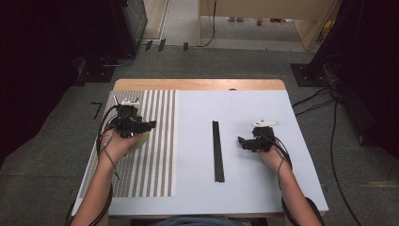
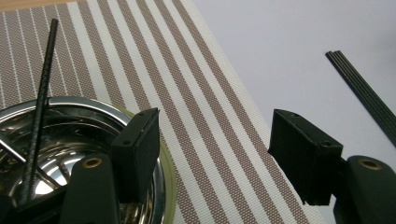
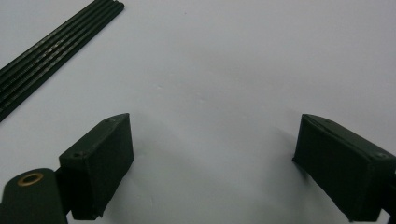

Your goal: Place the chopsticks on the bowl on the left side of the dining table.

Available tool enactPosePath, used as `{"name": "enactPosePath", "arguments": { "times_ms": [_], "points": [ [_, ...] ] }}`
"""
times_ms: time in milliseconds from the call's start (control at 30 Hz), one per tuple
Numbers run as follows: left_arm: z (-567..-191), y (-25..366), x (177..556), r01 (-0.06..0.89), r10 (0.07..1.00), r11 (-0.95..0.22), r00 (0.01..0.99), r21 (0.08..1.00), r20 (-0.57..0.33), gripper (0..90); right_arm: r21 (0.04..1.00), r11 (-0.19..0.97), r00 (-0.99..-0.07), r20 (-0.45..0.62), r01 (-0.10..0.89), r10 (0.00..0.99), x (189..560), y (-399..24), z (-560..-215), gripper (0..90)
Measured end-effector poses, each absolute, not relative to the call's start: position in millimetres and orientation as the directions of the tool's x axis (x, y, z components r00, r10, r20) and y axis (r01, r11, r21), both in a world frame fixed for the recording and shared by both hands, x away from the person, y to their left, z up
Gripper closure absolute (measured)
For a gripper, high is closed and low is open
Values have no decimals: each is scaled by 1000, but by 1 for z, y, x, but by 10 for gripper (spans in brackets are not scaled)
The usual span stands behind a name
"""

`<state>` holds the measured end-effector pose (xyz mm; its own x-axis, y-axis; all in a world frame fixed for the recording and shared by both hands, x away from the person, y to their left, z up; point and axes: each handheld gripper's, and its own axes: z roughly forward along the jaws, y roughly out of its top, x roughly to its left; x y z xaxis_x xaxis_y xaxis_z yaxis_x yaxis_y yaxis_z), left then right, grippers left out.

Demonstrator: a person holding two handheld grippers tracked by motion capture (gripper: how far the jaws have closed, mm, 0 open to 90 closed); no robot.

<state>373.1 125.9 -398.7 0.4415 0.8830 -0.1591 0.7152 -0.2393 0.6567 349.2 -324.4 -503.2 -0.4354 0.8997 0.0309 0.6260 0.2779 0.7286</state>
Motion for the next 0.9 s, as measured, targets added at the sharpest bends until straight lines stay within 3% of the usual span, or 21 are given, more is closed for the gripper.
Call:
{"name": "enactPosePath", "arguments": {
  "times_ms": [900],
  "points": [
    [-410,98,368,685,865,-289,486,669,-124,333,729,279,-436,30,625,900,349,-325,-503,111]
  ]
}}
